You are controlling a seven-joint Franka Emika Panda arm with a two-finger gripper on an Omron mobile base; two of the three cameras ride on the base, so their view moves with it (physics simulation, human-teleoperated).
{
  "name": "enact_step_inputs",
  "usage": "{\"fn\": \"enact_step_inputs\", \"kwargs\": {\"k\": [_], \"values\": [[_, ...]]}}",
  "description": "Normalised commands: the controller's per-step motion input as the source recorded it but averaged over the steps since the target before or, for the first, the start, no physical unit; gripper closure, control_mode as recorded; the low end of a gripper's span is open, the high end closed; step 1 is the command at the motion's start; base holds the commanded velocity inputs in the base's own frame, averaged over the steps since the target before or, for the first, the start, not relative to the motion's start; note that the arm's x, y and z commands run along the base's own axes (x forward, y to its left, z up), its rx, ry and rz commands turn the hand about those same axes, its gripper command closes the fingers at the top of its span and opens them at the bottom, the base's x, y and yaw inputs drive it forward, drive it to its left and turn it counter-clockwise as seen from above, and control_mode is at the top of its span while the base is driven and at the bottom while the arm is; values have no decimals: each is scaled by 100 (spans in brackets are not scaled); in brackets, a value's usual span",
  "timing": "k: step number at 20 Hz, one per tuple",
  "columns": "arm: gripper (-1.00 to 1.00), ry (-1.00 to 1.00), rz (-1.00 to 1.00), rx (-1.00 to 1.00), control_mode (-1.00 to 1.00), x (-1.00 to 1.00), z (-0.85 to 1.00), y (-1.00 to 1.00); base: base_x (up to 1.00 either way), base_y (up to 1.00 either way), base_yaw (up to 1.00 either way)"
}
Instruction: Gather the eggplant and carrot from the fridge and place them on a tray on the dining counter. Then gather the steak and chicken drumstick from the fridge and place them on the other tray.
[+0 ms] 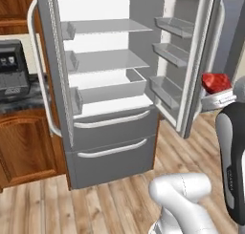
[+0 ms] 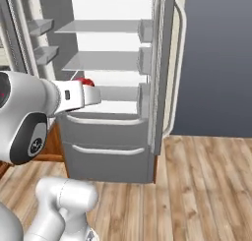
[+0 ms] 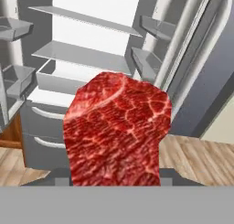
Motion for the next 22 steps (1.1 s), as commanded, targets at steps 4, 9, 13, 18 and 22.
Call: {"fn": "enact_step_inputs", "kwargs": {"k": [4,9,13,18,22], "values": [[100,0,0,0,100,0,0,0,-93,-23,-37],[100,0,0,0,100,0,0,0,-69,-42,-43],[100,0,0,0,100,0,0,0,-27,-40,-52],[100,0,0,0,100,0,0,0,-2,-17,-54],[100,0,0,0,100,0,0,0,0,-12,-51]]}}
